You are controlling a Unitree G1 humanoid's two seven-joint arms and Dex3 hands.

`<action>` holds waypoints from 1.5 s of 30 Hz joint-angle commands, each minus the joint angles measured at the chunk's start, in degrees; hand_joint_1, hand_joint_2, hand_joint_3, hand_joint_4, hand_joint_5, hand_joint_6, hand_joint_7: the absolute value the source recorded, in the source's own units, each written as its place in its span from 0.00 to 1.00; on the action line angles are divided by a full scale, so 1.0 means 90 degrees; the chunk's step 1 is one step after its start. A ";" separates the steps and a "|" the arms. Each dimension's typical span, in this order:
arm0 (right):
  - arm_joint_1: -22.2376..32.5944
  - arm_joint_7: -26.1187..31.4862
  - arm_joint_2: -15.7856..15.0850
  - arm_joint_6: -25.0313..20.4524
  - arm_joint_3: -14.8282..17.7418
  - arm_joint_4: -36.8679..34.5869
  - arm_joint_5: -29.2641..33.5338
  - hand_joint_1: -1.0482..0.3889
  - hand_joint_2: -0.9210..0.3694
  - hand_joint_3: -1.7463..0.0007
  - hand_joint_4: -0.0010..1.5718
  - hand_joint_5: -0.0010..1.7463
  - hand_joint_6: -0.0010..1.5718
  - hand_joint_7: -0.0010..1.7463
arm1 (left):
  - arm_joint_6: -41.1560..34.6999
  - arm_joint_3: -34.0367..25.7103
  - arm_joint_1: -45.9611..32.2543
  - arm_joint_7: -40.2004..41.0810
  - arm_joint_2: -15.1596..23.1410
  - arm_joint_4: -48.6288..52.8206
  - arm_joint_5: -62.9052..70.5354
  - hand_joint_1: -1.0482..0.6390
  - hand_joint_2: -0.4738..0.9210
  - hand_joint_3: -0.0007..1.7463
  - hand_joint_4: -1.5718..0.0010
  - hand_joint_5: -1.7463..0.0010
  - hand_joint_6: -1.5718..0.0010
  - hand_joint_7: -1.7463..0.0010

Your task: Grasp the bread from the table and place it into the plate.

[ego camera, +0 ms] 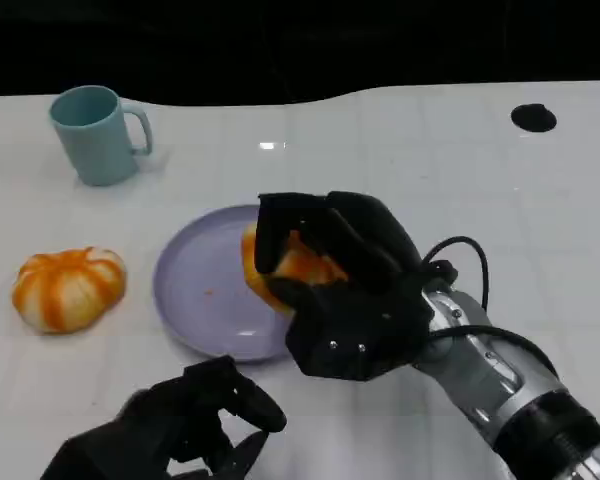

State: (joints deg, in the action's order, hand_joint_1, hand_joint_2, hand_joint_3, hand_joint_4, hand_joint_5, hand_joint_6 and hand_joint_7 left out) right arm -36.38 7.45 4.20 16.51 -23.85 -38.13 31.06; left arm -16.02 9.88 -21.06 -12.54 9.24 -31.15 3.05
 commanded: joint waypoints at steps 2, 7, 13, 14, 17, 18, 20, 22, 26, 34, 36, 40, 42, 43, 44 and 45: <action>-0.0461 -0.0575 -0.0089 -0.0215 -0.0153 -0.0351 0.0030 0.49 0.17 0.73 0.34 0.48 0.46 0.19 | -0.0023 -0.0004 -0.0081 0.0048 0.0051 -0.0116 0.0015 0.48 0.87 0.44 0.61 0.00 0.61 0.25; -0.0659 -0.1147 -0.0211 -0.0525 -0.0395 -0.0455 0.0202 0.38 0.01 0.89 0.18 0.19 0.29 0.01 | -0.0025 0.0032 -0.0089 0.0067 0.0050 -0.0115 0.0060 0.48 0.88 0.43 0.60 0.00 0.61 0.25; -0.0634 -0.1390 -0.0275 -0.0827 -0.0464 -0.0295 0.0272 0.28 0.00 0.87 0.04 0.14 0.14 0.00 | -0.0005 0.0062 -0.0091 0.0099 0.0042 -0.0112 0.0107 0.48 0.89 0.41 0.60 0.00 0.61 0.25; -0.0615 -0.1448 -0.0287 -0.0897 -0.0463 -0.0237 0.0264 0.27 0.00 0.87 0.03 0.14 0.13 0.00 | 0.0005 0.0062 -0.0091 0.0097 0.0043 -0.0107 0.0103 0.48 0.89 0.41 0.60 0.00 0.61 0.25; -0.0582 -0.1556 -0.0353 -0.1039 -0.0500 -0.0078 0.0306 0.26 0.00 0.86 0.04 0.15 0.10 0.00 | 0.0020 0.0060 -0.0089 0.0090 0.0047 -0.0099 0.0090 0.48 0.89 0.41 0.61 0.00 0.60 0.25; -0.0586 -0.1602 -0.0390 -0.1092 -0.0537 -0.0019 0.0351 0.26 0.00 0.86 0.05 0.15 0.09 0.00 | 0.0025 0.0055 -0.0089 0.0089 0.0045 -0.0096 0.0082 0.48 0.89 0.41 0.61 0.00 0.60 0.25; -0.0599 -0.1722 -0.0476 -0.1145 -0.0609 0.0089 0.0419 0.25 0.00 0.85 0.09 0.18 0.07 0.00 | 0.0019 0.0046 -0.0090 0.0086 0.0035 -0.0095 0.0059 0.48 0.89 0.41 0.60 0.00 0.60 0.25; -0.0597 -0.1840 -0.0546 -0.1153 -0.0651 0.0184 0.0439 0.25 0.00 0.85 0.11 0.19 0.07 0.00 | 0.0013 0.0040 -0.0088 0.0088 0.0032 -0.0091 0.0054 0.48 0.89 0.41 0.60 0.00 0.60 0.25; -0.0570 -0.1936 -0.0659 -0.1097 -0.0694 0.0334 0.0450 0.26 0.00 0.86 0.25 0.24 0.07 0.00 | 0.0010 0.0035 -0.0085 0.0086 0.0031 -0.0079 0.0050 0.48 0.89 0.41 0.59 0.00 0.60 0.25; -0.0510 -0.1944 -0.0744 -0.0987 -0.0763 0.0512 0.0422 0.28 0.00 0.89 0.38 0.15 0.08 0.01 | 0.0077 0.0055 -0.0075 0.0088 0.0050 -0.0037 0.0092 0.47 0.90 0.40 0.59 0.00 0.60 0.25; -0.0509 -0.1935 -0.0761 -0.0925 -0.0782 0.0529 0.0419 0.28 0.00 0.88 0.37 0.14 0.09 0.01 | 0.0107 0.0056 -0.0071 0.0090 0.0050 -0.0017 0.0098 0.47 0.90 0.40 0.59 0.00 0.60 0.25; -0.0517 -0.1920 -0.0789 -0.0934 -0.0820 0.0583 0.0453 0.29 0.00 0.87 0.35 0.12 0.11 0.02 | 0.0136 0.0057 -0.0058 0.0094 0.0040 0.0029 0.0093 0.47 0.90 0.40 0.59 0.00 0.60 0.25; -0.0507 -0.1892 -0.0813 -0.0938 -0.0829 0.0629 0.0480 0.29 0.00 0.87 0.34 0.11 0.12 0.02 | 0.0148 0.0054 -0.0056 0.0094 0.0030 0.0046 0.0080 0.47 0.90 0.39 0.59 0.00 0.60 0.25; -0.0489 -0.1875 -0.0830 -0.0937 -0.0821 0.0673 0.0487 0.29 0.00 0.87 0.33 0.11 0.12 0.02 | 0.0155 0.0054 -0.0055 0.0098 0.0026 0.0053 0.0081 0.47 0.90 0.39 0.59 0.00 0.60 0.25; -0.0455 -0.1881 -0.0854 -0.0951 -0.0802 0.0755 0.0483 0.29 0.00 0.87 0.32 0.11 0.13 0.03 | 0.0157 0.0054 -0.0056 0.0101 0.0021 0.0054 0.0078 0.47 0.90 0.39 0.60 0.00 0.60 0.25; -0.0430 -0.1890 -0.0869 -0.0963 -0.0787 0.0816 0.0479 0.29 0.00 0.86 0.32 0.10 0.14 0.03 | 0.0159 0.0054 -0.0057 0.0103 0.0019 0.0054 0.0078 0.47 0.90 0.39 0.60 0.00 0.60 0.25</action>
State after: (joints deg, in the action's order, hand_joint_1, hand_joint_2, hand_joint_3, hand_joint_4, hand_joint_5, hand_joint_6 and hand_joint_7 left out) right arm -41.01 -9.83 -2.29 7.87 -31.30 -32.61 35.15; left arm -15.24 10.43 -21.37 -12.35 9.23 -31.01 3.41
